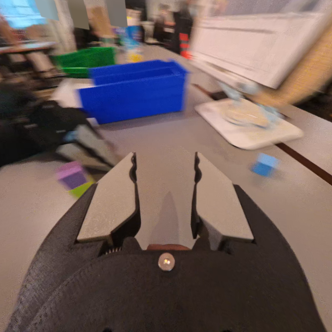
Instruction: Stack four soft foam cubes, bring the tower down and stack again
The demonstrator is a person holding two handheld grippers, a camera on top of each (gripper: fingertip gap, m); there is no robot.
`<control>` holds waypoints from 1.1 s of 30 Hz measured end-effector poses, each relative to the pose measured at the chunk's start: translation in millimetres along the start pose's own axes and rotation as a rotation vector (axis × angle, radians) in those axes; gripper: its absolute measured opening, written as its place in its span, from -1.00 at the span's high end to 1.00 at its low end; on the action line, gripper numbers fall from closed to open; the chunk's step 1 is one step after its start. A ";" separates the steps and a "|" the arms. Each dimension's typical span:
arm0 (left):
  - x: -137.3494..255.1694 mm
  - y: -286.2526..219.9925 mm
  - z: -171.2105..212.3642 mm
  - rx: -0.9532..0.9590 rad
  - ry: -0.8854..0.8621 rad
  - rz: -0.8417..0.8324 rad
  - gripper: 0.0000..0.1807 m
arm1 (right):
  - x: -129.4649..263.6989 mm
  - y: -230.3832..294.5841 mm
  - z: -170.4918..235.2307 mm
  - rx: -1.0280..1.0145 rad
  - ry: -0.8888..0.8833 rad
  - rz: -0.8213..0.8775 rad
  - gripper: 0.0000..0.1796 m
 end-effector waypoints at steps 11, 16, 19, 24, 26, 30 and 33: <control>1.0 15.6 7.5 0.215 0.033 0.093 1.00 | -31.2 -78.3 17.9 -0.146 0.217 0.586 0.27; 1.1 15.9 7.7 0.216 0.033 0.095 1.00 | -78.0 -105.8 4.4 -0.167 0.335 0.581 0.26; 1.1 16.2 7.8 0.219 0.032 0.099 1.00 | -98.7 -119.5 3.3 -0.187 0.442 0.559 0.26; 1.0 16.1 7.8 0.216 0.032 0.096 1.00 | -102.6 -122.9 -0.3 -0.186 0.419 0.495 0.72; 1.1 15.9 7.7 0.211 0.032 0.093 1.00 | -91.5 -114.2 0.3 -0.159 0.361 0.511 0.72; 1.4 15.3 8.1 0.194 0.031 0.085 1.00 | -63.7 -87.9 8.0 -0.098 0.282 0.490 0.71; 1.6 15.1 8.5 0.181 0.031 0.074 1.00 | -44.8 -61.9 12.2 -0.061 0.188 0.348 0.71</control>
Point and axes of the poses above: each gripper's, where its closed fingertips meet, x back along the fingers, z out of its underside, y = z × x across the jaws, the point moved 10 cm from there along x, back along the fingers, and after that the axes turned 10 degrees about y, right-handed, at the moved point
